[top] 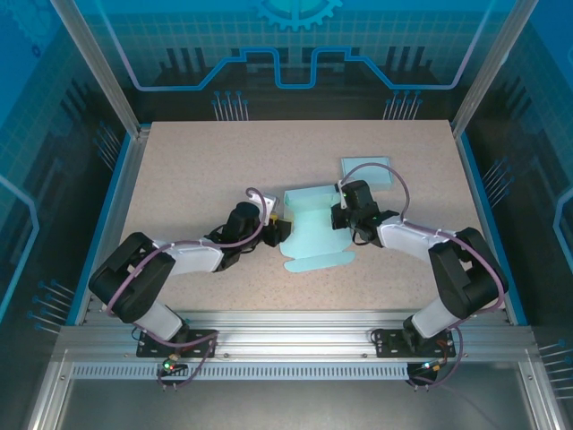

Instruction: Fold the paper box

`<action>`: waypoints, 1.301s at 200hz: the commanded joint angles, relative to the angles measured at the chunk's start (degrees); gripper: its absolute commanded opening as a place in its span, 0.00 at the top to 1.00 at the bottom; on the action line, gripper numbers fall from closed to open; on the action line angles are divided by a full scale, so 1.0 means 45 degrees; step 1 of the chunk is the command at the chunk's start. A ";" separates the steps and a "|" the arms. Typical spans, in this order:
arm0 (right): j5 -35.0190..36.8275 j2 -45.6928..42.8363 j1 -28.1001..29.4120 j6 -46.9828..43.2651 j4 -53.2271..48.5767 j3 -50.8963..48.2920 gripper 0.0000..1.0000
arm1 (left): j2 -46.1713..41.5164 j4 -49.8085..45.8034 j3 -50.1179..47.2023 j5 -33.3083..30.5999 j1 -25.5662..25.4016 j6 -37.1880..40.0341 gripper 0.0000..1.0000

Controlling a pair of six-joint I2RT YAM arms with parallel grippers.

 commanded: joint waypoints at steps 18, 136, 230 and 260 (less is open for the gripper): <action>-0.0337 0.0142 0.0107 0.0082 0.0215 0.0314 1.00 | -0.0172 -0.0071 0.0601 -0.0595 -0.0077 0.0675 0.46; -0.0704 0.0029 0.0126 0.0020 0.0485 0.0159 1.00 | 0.1429 0.0662 0.1962 -0.5419 -0.1021 0.2151 0.55; -0.1110 0.0020 0.0185 0.0031 0.0685 0.0069 1.00 | 0.2043 0.2308 0.2355 -0.7385 -0.1358 0.2895 0.71; -0.1005 0.0039 0.0179 0.0022 0.0665 0.0093 1.00 | 0.1900 0.3389 0.1788 -0.6763 -0.1671 0.3342 0.70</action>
